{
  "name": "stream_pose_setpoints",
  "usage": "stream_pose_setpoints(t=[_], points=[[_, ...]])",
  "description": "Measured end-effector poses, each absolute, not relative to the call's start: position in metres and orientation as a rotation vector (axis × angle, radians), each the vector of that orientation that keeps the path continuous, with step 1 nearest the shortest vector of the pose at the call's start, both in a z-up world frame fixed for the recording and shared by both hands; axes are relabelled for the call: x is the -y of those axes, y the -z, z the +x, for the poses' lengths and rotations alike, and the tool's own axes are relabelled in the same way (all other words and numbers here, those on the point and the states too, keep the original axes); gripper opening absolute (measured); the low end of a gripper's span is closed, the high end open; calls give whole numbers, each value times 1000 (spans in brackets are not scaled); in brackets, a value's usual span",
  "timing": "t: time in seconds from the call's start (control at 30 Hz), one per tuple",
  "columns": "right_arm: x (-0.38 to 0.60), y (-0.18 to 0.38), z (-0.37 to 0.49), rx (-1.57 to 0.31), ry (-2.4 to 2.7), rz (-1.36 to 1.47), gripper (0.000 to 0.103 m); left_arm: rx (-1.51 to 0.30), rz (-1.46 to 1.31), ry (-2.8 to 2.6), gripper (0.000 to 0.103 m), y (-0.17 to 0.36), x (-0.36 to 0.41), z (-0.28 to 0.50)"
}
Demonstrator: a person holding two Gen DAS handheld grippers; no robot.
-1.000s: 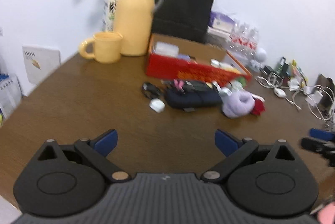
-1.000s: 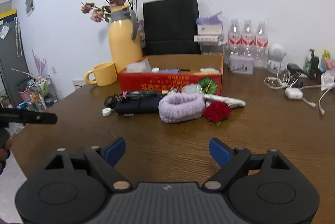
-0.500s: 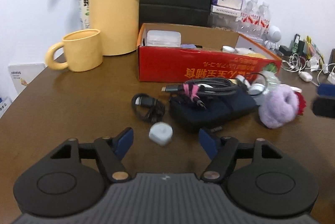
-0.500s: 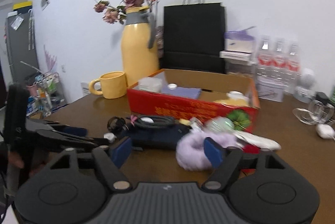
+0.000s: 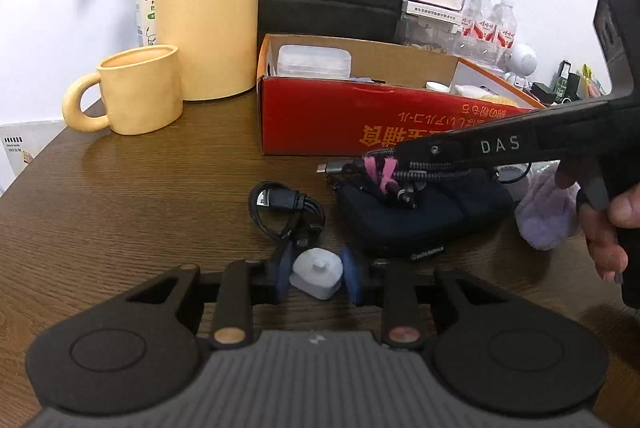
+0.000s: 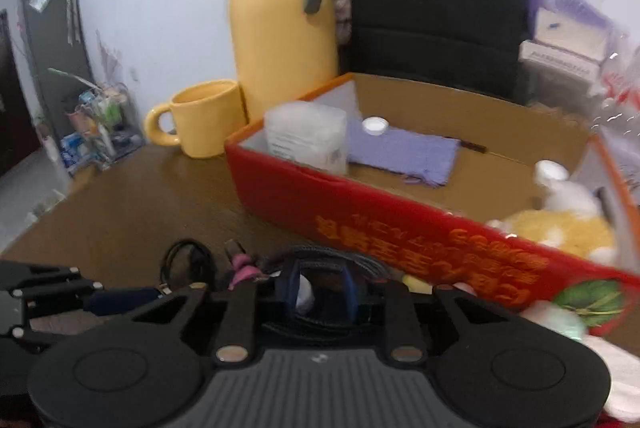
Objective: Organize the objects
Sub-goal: 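Grasp the small white square case with left gripper while right gripper grasps a white cap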
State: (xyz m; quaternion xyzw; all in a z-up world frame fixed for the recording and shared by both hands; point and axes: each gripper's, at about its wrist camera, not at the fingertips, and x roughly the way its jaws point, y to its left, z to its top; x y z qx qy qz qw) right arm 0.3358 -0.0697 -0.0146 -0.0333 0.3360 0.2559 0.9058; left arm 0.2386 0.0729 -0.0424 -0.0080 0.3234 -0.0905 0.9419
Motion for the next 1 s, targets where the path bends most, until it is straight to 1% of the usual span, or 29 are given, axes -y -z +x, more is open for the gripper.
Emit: stream_pose_setpoints(t=[0.1,0.17,0.23,0.37,0.53,0.6,0.67,0.83,1.0], points=[[77,17,333,-717,-563,-8,22,-662,-11,172,28,42,-72,237],[81,19,325,-717,-574,2,24,-668,-11,167,28,41,-70,234],[82,20,310,-728,-587,-20,24,-670,-16,170,28,41,-68,230],[76,24,293,-666,-568,-94,24,-662,0,178,28,41,-61,222],[66,20,305,-658,-524,-93,34,-664,-4,168,28,42,-61,224],[60,24,310,-637,-512,-119,32,-662,-3,162,28,42,-61,224],[57,25,311,-623,-501,-138,27,-664,-1,150,27,41,-60,223],[71,12,292,-659,-506,-132,27,-677,14,159,27,35,-55,204],[108,-6,243,-644,-487,-102,27,-681,-21,191,27,25,-44,170]])
